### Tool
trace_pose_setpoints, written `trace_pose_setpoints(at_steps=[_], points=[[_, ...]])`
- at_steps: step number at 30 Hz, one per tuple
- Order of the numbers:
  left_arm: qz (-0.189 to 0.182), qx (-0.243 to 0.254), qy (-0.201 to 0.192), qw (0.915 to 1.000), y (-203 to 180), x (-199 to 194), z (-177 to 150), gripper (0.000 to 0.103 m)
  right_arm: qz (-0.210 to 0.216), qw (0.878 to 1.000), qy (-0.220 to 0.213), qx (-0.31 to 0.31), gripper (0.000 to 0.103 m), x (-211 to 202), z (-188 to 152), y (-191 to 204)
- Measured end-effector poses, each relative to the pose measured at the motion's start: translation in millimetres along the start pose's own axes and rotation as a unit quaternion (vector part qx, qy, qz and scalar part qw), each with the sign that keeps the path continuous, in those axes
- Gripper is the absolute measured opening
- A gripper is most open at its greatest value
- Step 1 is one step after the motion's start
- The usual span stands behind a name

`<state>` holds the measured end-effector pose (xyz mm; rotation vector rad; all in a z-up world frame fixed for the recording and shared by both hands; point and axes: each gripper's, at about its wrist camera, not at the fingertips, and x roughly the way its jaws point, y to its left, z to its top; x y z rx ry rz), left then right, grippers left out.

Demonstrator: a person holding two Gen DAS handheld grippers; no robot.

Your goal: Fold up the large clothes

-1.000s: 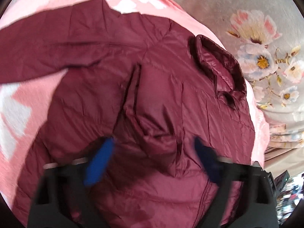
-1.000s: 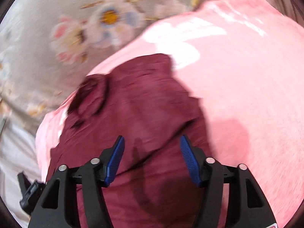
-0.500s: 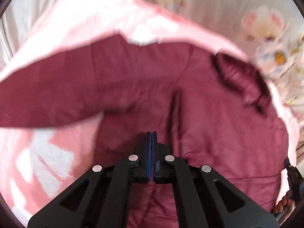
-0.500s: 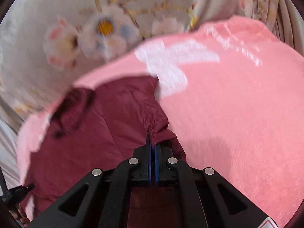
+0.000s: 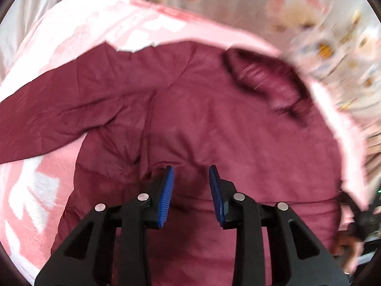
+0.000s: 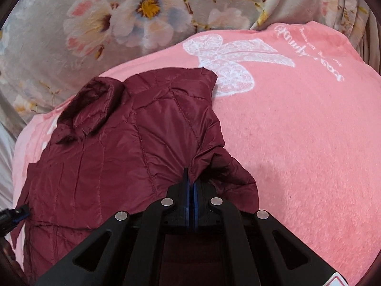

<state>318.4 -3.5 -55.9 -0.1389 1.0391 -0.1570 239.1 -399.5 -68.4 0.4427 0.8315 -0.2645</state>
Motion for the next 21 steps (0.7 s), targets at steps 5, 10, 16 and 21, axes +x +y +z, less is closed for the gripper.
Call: trace_pose_setpoints(at_steps=[5,10,16,21], points=[[0.021,0.018,-0.015,0.9995,2.6,9.3,-10.3,0.021,0.004,0.999,0.015,0.033,0.004,-4.5,-1.5,-20.2],[0.046,0.044,-0.041,0.9971,-6.3,9.4,-19.4,0.021,-0.036,0.995,-0.025,0.085,0.012,-42.5,0.1,-30.6],[0.074,0.061,-0.069,0.9931,-14.1,5.6,-28.6,0.021,0.001,0.998,-0.032,-0.054,0.013,-42.1,4.5,58.8],[0.077,0.062,-0.074,0.9924,-13.6,5.1,-30.4,0.021,-0.008,0.993,0.033,-0.109,0.012,3.3,-26.9,87.5]])
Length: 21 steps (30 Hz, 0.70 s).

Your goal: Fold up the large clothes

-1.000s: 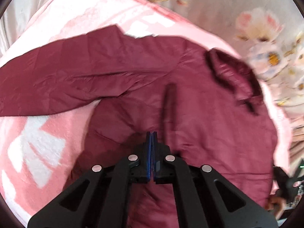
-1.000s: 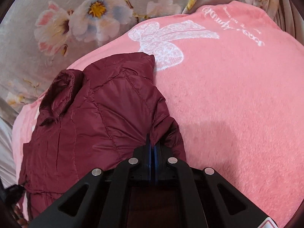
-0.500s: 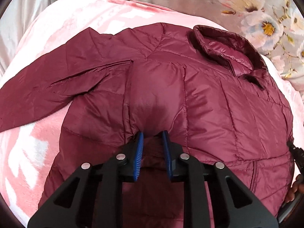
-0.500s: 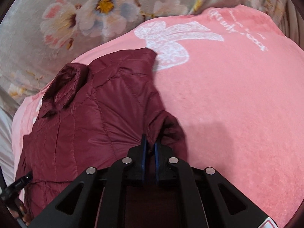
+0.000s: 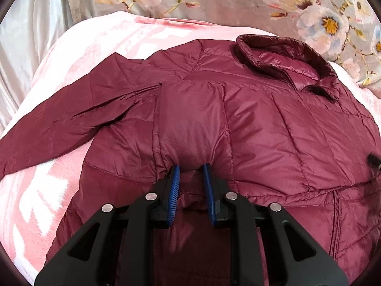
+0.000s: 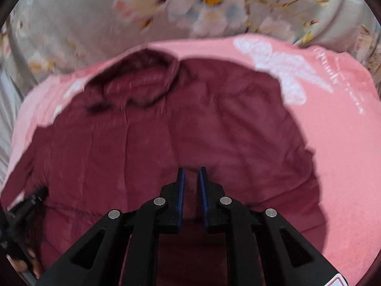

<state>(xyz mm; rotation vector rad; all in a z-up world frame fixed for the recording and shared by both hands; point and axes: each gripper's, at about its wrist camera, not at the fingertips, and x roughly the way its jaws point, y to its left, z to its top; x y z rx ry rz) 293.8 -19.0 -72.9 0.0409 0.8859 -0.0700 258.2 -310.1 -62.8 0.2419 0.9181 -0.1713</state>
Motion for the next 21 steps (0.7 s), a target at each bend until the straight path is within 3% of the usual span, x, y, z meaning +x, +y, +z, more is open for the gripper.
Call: trace_pose_setpoints(at_steps=[7,10,15,18,21], points=[[0.003,0.001,-0.003,1.0,-1.9,0.2,-0.8,0.021,-0.03,0.999,-0.005,-0.021,0.015,-1.7,-11.0,13.3],[0.003,0.0,-0.002,1.0,-2.2,0.1,-0.9,0.02,0.031,0.999,-0.003,-0.014,0.015,-11.5,-5.8,33.8],[0.0,-0.002,-0.002,1.0,-1.9,0.0,-1.2,0.02,0.068,0.995,0.013,-0.068,0.015,-2.6,-10.7,94.5],[-0.004,-0.005,-0.002,1.0,-1.1,-0.1,-0.8,0.02,0.056,0.994,0.023,-0.096,0.015,9.2,-25.7,114.2],[-0.012,-0.011,-0.001,0.9999,0.9,0.0,-0.7,0.02,0.041,0.993,0.006,-0.11,0.015,12.5,-32.4,118.1]])
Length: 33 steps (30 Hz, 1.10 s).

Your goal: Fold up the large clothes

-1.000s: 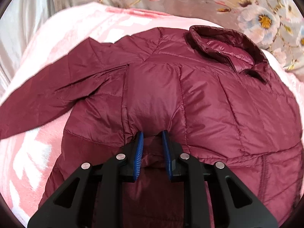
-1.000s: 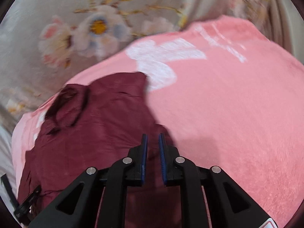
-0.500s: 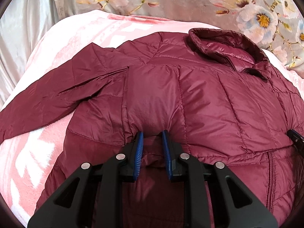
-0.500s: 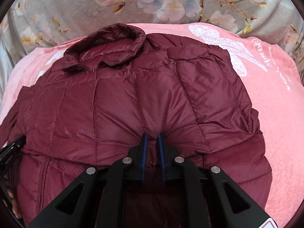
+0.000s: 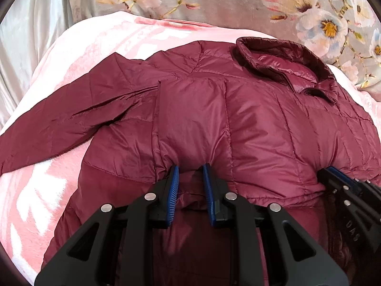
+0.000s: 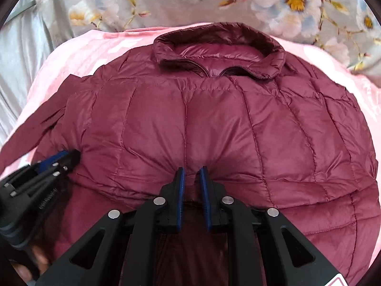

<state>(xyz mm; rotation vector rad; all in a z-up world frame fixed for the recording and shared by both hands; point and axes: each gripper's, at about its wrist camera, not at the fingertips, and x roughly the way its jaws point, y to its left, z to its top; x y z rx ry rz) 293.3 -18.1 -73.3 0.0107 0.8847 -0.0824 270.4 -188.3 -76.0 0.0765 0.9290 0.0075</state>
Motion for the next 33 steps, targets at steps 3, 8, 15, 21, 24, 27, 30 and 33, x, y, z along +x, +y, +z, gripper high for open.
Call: trace_pose_setpoints(at_steps=[3,8,15,21,24,27,30,33], points=[[-0.027,-0.026,-0.001,0.9993,10.7,-4.5,0.8,0.022,-0.013,1.0,-0.004,-0.009,0.015,0.9,0.6,4.8],[-0.084,-0.129,-0.007,0.988,82.7,-45.5,-1.1,0.062,-0.026,1.0,-0.009,-0.001,0.015,-19.7,-4.7,3.0],[0.041,-0.304,-0.01,0.9517,284.3,-76.0,-28.1,0.081,0.015,1.0,-0.002,-0.001,0.024,-71.7,-57.0,7.2],[0.052,-0.442,-0.005,0.8955,391.6,-68.5,-65.3,0.076,-0.004,1.0,-0.013,-0.008,0.034,-84.0,-89.2,8.9],[0.07,-0.436,-0.008,0.8971,394.3,-61.8,-53.2,0.067,-0.017,1.0,-0.021,-0.012,0.036,-82.4,-94.4,10.9],[0.085,-0.418,0.004,0.9043,389.0,-47.4,-37.8,0.027,-0.021,0.999,-0.023,-0.013,0.038,-81.6,-94.8,9.8],[0.069,-0.398,0.0,0.9147,377.3,-46.0,-14.5,0.003,-0.008,1.0,-0.022,0.0,0.04,-80.6,-94.4,3.7],[0.075,-0.33,-0.041,0.9399,340.5,-68.4,23.8,0.002,0.005,1.0,-0.021,0.015,0.041,-79.5,-93.9,-1.2]])
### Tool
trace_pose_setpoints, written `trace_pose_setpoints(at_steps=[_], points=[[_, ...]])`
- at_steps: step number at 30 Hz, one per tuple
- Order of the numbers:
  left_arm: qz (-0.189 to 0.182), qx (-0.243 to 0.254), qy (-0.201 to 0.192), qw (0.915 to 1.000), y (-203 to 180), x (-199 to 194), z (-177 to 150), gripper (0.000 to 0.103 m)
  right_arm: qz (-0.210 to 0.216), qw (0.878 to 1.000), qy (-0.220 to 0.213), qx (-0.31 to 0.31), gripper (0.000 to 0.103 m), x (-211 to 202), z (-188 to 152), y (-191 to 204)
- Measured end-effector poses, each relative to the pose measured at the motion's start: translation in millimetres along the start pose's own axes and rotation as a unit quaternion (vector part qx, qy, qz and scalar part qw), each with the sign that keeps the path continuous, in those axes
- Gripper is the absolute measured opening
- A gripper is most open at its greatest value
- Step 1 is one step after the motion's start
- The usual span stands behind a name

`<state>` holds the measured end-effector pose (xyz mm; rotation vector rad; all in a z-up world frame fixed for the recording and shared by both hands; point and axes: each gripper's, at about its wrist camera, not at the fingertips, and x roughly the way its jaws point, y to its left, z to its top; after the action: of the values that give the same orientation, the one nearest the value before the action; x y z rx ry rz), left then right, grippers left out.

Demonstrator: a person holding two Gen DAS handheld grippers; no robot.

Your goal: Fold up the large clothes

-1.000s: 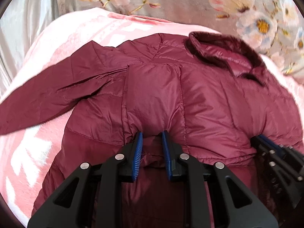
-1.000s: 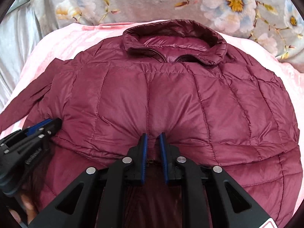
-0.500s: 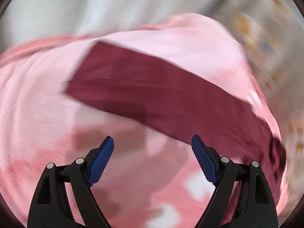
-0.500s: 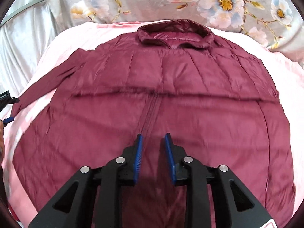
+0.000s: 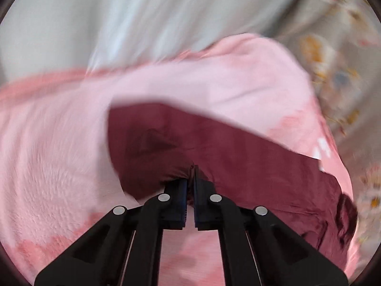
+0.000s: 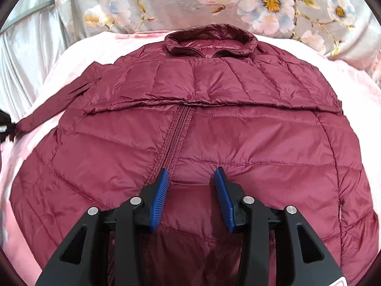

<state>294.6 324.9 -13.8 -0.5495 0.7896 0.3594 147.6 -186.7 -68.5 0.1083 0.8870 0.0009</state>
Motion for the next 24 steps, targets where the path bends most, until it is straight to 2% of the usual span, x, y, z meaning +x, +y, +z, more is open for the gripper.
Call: trace_pose_setpoints(at_steps=[3,4,6,8,9,10,12,13,14,15,16,17,18,20,22,24], points=[[-0.043,0.064,-0.03,0.9966,-66.1,-33.5,-0.5,0.002,0.002,1.0,0.0,0.002,0.041,-0.1,-0.3,-0.7],[-0.07,0.095,-0.041,0.9921,-104.9,-50.0,-5.3,0.002,0.002,1.0,0.0,0.003,0.041,-0.1,-0.4,-1.1],[-0.104,0.14,-0.05,0.9834,-155.6,-68.9,-17.6,0.002,0.004,1.0,0.0,0.006,0.042,-0.2,-0.3,-2.2],[-0.16,0.194,-0.039,0.967,-222.8,-88.3,-46.1,0.002,0.005,1.0,-0.003,0.011,0.045,-2.3,-0.3,-3.9],[-0.181,0.21,-0.029,0.9603,-243.8,-93.6,-59.9,0.003,0.004,1.0,-0.006,0.017,0.048,-5.2,-0.4,-6.0],[-0.216,0.237,-0.007,0.947,-278.3,-100.2,-85.3,0.003,0.004,1.0,-0.01,0.025,0.049,-8.9,-0.7,-8.6],[-0.255,0.263,0.031,0.93,-312.9,-102.8,-120.9,0.006,0.005,0.999,-0.017,0.042,0.051,-17.9,-2.0,-17.2],[-0.281,0.274,0.063,0.9177,-332.1,-101.1,-146.0,0.009,0.008,0.998,-0.018,0.058,0.051,-24.5,-3.1,-26.2],[-0.301,0.28,0.094,0.9068,-346.1,-97.3,-169.6,0.017,0.008,0.998,-0.018,0.067,0.051,-28.3,-3.9,-32.4],[-0.308,0.283,0.118,0.9007,-354.5,-93.0,-191.6,0.042,0.008,0.997,-0.019,0.081,0.052,-33.9,-4.9,-42.7],[-0.306,0.281,0.128,0.9003,-356.3,-91.3,-204.6,0.075,0.005,0.996,-0.018,0.088,0.053,-37.3,-5.5,-50.0],[-0.3,0.273,0.134,0.9043,-357.0,-86.8,-217.6,0.083,-0.001,0.996,-0.018,0.092,0.054,-40.8,-5.8,-57.1],[-0.297,0.261,0.131,0.909,-352.0,-83.9,-226.4,0.084,-0.009,0.995,-0.02,0.093,0.055,-44.4,-5.6,-64.1],[-0.294,0.257,0.131,0.9112,-337.2,-82.8,-227.3,0.084,-0.029,0.995,-0.027,0.09,0.059,-52.2,-3.3,-77.2],[-0.283,0.234,0.127,0.9215,-312.6,-78.4,-215.6,0.084,-0.032,0.995,-0.03,0.087,0.06,-55.5,4.1,-87.5],[-0.257,0.208,0.111,0.9372,-284.8,-71.0,-193.6,0.084,-0.025,0.995,-0.028,0.09,0.06,-53.1,14.2,-95.5]])
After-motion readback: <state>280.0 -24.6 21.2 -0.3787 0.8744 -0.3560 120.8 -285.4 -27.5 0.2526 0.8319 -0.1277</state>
